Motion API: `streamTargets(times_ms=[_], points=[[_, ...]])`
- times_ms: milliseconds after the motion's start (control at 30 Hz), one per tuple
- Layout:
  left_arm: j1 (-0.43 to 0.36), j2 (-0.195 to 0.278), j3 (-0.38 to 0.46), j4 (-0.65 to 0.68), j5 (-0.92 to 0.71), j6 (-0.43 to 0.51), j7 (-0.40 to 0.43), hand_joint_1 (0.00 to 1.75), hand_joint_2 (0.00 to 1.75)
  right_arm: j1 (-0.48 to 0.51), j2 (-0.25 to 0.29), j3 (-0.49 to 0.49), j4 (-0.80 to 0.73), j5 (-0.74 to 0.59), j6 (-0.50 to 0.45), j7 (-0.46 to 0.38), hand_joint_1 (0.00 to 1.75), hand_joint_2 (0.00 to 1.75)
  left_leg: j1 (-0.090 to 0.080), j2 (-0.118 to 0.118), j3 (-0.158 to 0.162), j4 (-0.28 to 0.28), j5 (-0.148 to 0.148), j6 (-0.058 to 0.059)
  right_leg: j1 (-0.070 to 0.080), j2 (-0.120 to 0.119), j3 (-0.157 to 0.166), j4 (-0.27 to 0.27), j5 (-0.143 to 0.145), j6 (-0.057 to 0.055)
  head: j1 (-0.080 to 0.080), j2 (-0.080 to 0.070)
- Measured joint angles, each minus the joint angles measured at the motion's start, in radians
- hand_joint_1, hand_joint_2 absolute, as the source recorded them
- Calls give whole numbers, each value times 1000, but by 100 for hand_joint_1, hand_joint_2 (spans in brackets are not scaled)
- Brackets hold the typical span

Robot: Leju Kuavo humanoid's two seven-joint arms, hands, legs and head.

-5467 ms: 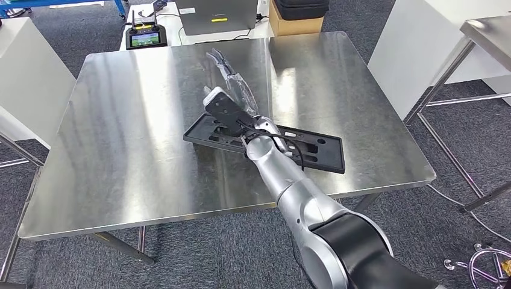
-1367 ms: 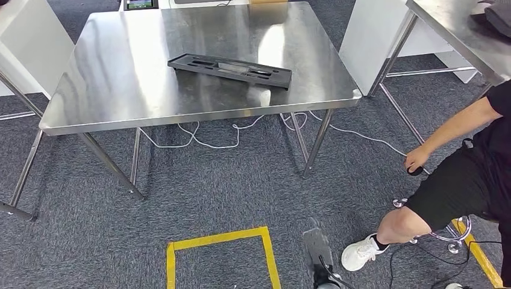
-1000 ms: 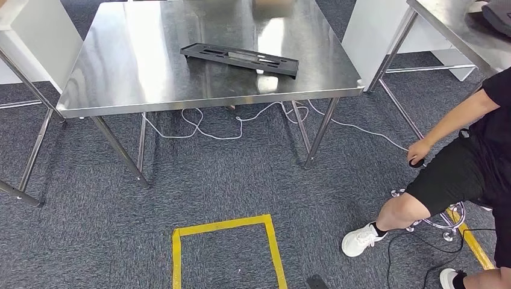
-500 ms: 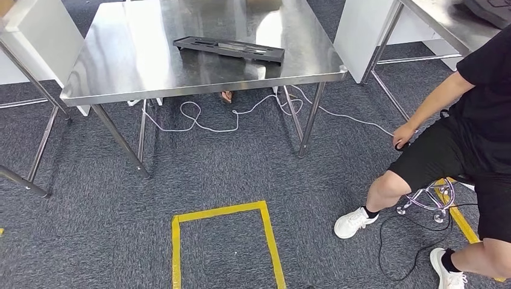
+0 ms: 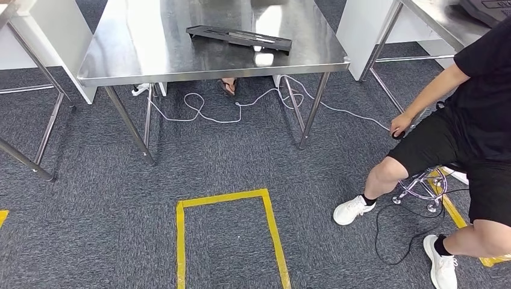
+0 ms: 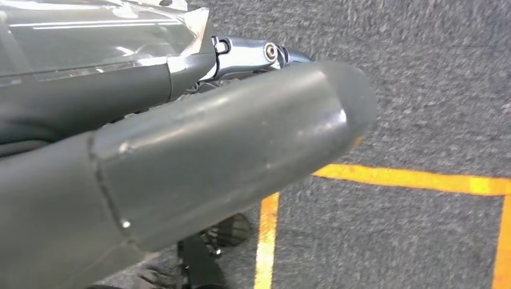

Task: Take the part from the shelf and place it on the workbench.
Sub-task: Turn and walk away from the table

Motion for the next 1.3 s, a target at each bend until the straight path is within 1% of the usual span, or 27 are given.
streamTargets(times_ms=[33, 100, 167, 200, 233, 300, 333, 400, 433, 467, 500, 533, 567, 600, 633, 700, 733, 833, 900, 967, 1000, 1033, 1067, 1133, 1200, 1233, 1300], points=[[0, -2, 0, 0, 0, 0, -3, 0, 0, 0, -1, 1, 0, 1, -2, 2, 0, 0, -1, 1, -15, 1, 13, -1, 1, 1, 21, 4, 17, 10, 0, 0], [-1, -6, 0, 0, 1, 1, -8, 0, 0, -2, -4, 2, 0, 1, -6, 7, 0, 0, -3, 2, -41, 2, 40, -7, 2, 1, 116, -91, 61, 21, 0, 0], [-2, -10, 0, 0, 2, 2, -12, 0, 0, -6, -7, 2, 0, 0, -9, 11, 0, 0, -5, 3, -60, 3, 65, -17, 10, 2, 235, -259, 52, 8, -1, 0], [-2, -11, 0, 0, 2, 2, -13, 0, 0, -7, -8, 2, 0, -1, -10, 12, 0, 0, -5, 3, -63, 0, 77, -22, 15, 3, 269, -317, 39, -1, -1, 0], [-2, -12, 0, 0, 2, 2, -14, 0, 0, -8, -8, 2, 0, -2, -11, 12, 0, 0, -5, 5, -64, -4, 89, -29, 21, 4, 281, -347, 31, -9, -1, 0], [-1, -12, -1, 1, 3, 3, -15, 0, 0, -7, -9, 2, 1, -3, -12, 13, 0, 0, -3, 3, -69, -9, 97, -41, 15, 2, 265, -351, 47, -23, -2, 0], [0, -12, -1, 1, 3, 3, -15, 0, 0, -6, -9, 2, 2, -3, -12, 14, 0, 0, -1, 1, -76, 5, 72, -45, 10, 0, 255, -351, 60, -33, -2, 0], [2, -12, -1, 2, 3, 3, -14, 0, 0, -4, -8, 2, 3, -7, -17, 13, 0, 0, 3, -3, -99, 90, -36, -53, 1, -5, 230, -351, 86, -52, -5, 0], [2, -12, -1, 2, 3, 3, -14, 0, 0, -2, -8, 2, 3, -10, -21, 12, 0, 0, 5, -5, -110, 156, -92, -57, 2, -6, 216, -351, 98, -57, -5, 0], [2, -12, -1, 2, 2, 3, -14, 0, 0, -1, -8, 2, 3, -14, -25, 11, 0, 0, 6, -5, -117, 223, -125, -62, 3, -7, 200, -350, 109, -58, -5, 0], [2, -12, -1, 2, 1, 4, -14, 0, 0, -1, -7, 2, 3, -16, -28, 10, 0, 0, 8, -6, -117, 275, -129, -66, 3, -8, 185, -348, 120, -56, -5, 0], [2, -11, -1, 2, -1, 6, -13, 0, 0, 0, -6, 2, 3, -19, -29, 10, 0, 0, 11, -6, -106, 302, -105, -70, 3, -8, 171, -345, 130, -53, -5, 0], [2, -11, -2, 2, -3, 10, -13, 0, 0, 1, -6, 2, 3, -20, -30, 9, 0, 0, 14, -5, -80, 294, -69, -73, 1, -9, 155, -338, 138, -48, -6, 0], [1, -12, -3, 2, -5, 16, -12, 0, 0, 1, -6, 2, 3, -20, -31, 8, 0, 0, 18, -5, -41, 257, -39, -75, 0, -9, 141, -328, 144, -43, -6, 0], [0, -12, -4, 2, -7, 21, -11, 0, 0, 2, -5, 2, 3, -21, -31, 6, 0, 0, 21, -6, 14, 192, -31, -78, 1, -9, 126, -315, 148, -38, -6, 0], [-2, -12, -7, 2, -11, 28, -8, 0, 0, 0, -5, 2, 3, -20, -32, 2, 0, 0, 22, -8, 100, 66, -65, -74, 5, -9, 101, -289, 154, -28, -5, 0], [-3, -13, -10, 1, -12, 30, -6, 0, 0, 0, -5, 2, 3, -20, -32, 0, 0, 0, 19, -10, 120, 26, -87, -68, 8, -9, 89, -280, 159, -21, -4, 0], [-4, -19, -16, 1, -14, 37, 4, 0, 0, 1, -7, 0, 3, -27, -36, -6, 0, 0, 14, -3, 108, 0, -89, -35, 12, -6, 57, -259, 163, 3, -2, 0], [-2, -22, -18, 1, -14, 40, 10, 0, 0, 3, -8, -4, 3, -33, -40, -9, 0, 0, 14, 9, 94, -4, -74, -17, 5, -3, 15, -177, 115, 2, 1, 0], [-2, -22, -20, 1, -15, 42, 13, 0, 0, 5, -8, -6, 4, -34, -40, -9, 0, 0, 9, 23, 79, -3, -61, -11, 2, -1, -37, -44, 51, 2, 3, 0], [-2, -23, -21, 1, -15, 43, 15, 0, 0, 6, -9, -6, 4, -33, -39, -9, 0, 0, 7, 31, 72, -3, -55, -11, 2, -1, -49, 1, 33, 6, 3, 0], [-2, -25, -22, 1, -15, 45, 16, 0, 0, 7, -9, -6, 4, -33, -38, -9, 0, 0, 6, 39, 66, -2, -50, -13, 2, -1, -38, 4, 31, 12, 3, 0], [-2, -26, -23, 1, -15, 48, 17, 0, 0, 8, -10, -6, 4, -32, -37, -9, 0, 0, 5, 49, 62, -2, -46, -14, 2, -3, -6, -33, 41, 19, 3, 0], [-2, -27, -24, 1, -15, 54, 19, 0, 0, 7, -10, -6, 4, -29, -36, -9, 0, 0, 3, 66, 60, -2, -41, -21, 3, -32, 95, -185, 76, 25, 4, 0], [-3, -27, -24, 1, -14, 59, 21, 0, 0, 3, -10, -6, 4, -25, -35, -8, 0, 0, -1, 84, 64, -2, -39, -31, 11, -62, 154, -286, 95, 12, 3, 0], [-3, -27, -24, 1, -14, 61, 22, 0, 0, 2, -10, -6, 4, -24, -34, -8, 0, 0, -3, 93, 66, -2, -39, -36, 16, -66, 157, -300, 96, 1, 2, 0], [-5, -27, -25, 1, -15, 65, 23, 0, 0, 3, -9, -6, 4, -24, -32, -7, 0, 0, 0, 107, 68, -2, -38, -48, 14, -45, 154, -302, 106, -18, 1, 0]])
